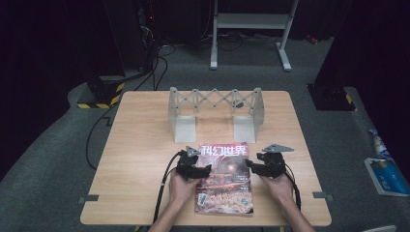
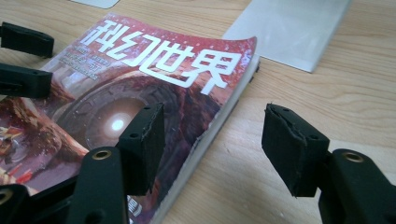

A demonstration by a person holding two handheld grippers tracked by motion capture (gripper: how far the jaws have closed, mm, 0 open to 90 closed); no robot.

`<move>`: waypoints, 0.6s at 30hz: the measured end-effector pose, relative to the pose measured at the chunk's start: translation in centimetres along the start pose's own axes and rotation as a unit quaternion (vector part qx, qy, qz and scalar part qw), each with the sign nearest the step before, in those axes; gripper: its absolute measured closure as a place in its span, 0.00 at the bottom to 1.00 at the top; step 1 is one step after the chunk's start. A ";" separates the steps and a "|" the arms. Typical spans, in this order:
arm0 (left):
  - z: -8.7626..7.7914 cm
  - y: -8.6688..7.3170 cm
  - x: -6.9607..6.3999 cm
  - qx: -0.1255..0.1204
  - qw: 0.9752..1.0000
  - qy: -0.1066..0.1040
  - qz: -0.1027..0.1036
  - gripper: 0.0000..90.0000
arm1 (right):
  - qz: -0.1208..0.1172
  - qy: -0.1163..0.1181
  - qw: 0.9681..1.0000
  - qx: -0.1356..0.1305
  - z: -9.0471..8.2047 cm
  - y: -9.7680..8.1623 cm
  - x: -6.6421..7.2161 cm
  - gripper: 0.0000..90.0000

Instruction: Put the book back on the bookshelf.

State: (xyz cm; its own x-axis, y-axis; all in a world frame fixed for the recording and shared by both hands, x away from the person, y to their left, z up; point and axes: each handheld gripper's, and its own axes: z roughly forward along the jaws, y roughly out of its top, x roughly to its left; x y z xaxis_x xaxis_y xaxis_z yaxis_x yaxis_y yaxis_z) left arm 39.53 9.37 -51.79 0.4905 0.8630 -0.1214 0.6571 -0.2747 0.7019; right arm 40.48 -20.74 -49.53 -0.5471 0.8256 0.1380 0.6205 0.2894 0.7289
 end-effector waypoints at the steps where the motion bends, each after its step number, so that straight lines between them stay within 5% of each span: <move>1: 0.1 0.1 0.1 0.000 1.000 -0.001 0.000 0.29 | -0.002 0.001 1.000 0.004 0.1 0.2 0.0 0.43; 18: 0.8 -0.1 0.1 -0.028 0.999 0.000 0.022 0.26 | 0.026 -0.005 0.995 0.099 3.0 3.1 0.1 0.45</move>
State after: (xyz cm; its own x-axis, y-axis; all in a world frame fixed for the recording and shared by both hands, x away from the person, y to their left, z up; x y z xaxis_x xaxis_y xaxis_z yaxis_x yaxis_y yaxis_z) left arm 39.95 9.13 -52.45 0.5171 0.8512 -0.0895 0.6029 -0.2880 0.7440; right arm 44.03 -18.36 -49.26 -0.5067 0.8464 0.1639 0.7469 0.3360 0.5739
